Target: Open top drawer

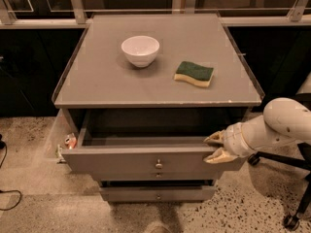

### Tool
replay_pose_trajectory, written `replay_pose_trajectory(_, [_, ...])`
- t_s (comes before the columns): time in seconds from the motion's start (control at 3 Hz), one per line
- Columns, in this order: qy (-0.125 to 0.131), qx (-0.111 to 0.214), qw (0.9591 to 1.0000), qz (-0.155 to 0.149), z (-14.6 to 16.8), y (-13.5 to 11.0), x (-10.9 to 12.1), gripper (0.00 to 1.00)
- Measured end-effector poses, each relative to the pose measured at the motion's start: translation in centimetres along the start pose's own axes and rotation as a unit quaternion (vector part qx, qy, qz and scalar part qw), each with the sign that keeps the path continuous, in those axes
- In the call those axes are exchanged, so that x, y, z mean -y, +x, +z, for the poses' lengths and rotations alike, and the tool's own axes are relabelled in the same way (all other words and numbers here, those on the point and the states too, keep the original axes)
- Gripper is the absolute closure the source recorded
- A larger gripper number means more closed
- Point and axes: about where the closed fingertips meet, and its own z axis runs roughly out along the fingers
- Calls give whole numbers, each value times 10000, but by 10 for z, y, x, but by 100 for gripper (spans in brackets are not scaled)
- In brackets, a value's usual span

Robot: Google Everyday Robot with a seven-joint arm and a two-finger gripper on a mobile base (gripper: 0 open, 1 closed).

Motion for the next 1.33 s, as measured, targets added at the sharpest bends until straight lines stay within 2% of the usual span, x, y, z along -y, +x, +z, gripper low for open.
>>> replay_pose_trajectory(0.33, [-76, 86, 9999, 12, 2, -2, -7, 38])
replay_pose_trajectory(0.67, [-147, 184, 9997, 62, 4, 3, -24, 61])
replay_pose_trajectory(1.0, [-147, 184, 9997, 62, 0, 0, -22, 85])
replay_pose_trajectory(1.33, [-163, 203, 9996, 64, -2, 0, -30, 100])
